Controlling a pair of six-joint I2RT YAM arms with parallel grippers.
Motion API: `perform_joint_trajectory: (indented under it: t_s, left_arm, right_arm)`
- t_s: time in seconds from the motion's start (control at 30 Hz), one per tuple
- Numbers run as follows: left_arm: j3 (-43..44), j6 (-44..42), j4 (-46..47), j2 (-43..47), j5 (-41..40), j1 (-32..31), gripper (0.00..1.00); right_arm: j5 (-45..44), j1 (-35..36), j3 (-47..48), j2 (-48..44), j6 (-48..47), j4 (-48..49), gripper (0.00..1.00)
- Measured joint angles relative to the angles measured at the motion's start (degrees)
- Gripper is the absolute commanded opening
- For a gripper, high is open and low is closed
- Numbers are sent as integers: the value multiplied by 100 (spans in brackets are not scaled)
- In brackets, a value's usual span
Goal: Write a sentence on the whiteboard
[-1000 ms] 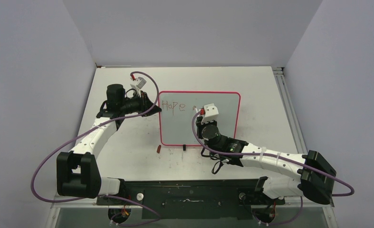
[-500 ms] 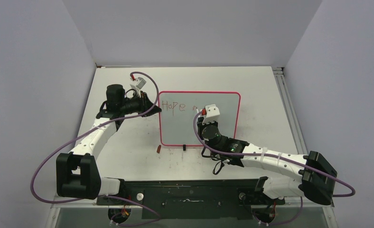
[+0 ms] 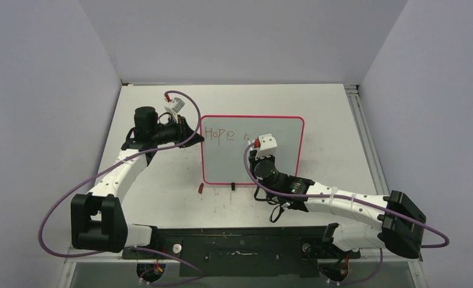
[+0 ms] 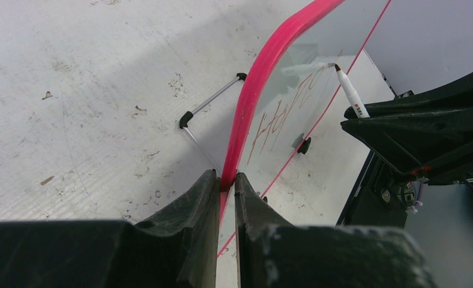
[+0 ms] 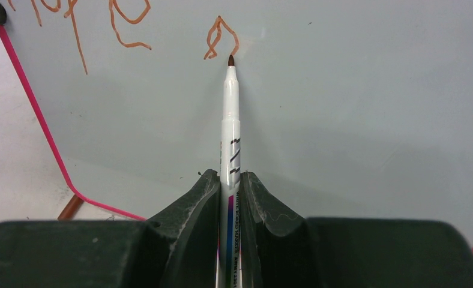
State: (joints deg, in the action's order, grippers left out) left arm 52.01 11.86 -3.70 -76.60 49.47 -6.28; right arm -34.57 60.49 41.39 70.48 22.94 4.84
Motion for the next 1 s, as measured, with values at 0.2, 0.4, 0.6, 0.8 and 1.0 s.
perform_joint_trajectory:
  t_s: [0.2,0.4,0.6,0.8,1.0]
  left_arm:
    - [-2,0,-2,24,2,0,0]
    - [-2,2,-2,31,2,0,0]
    - [-2,11,-2,31,0,-2,0]
    - [-2,15,-2,31,0,-2,0]
    - [-2,15,-2,31,0,0,0]
  right_arm:
    - [-17,92,0,-4,37,-155,5]
    - [-170,293,0,-181,52,-313,5]
    - [-280,321,2,-492,4,-326,5]
    - [-249,68,2,-503,-129,-321,5]
    - [-136,-15,2,-498,-243,-302,5]
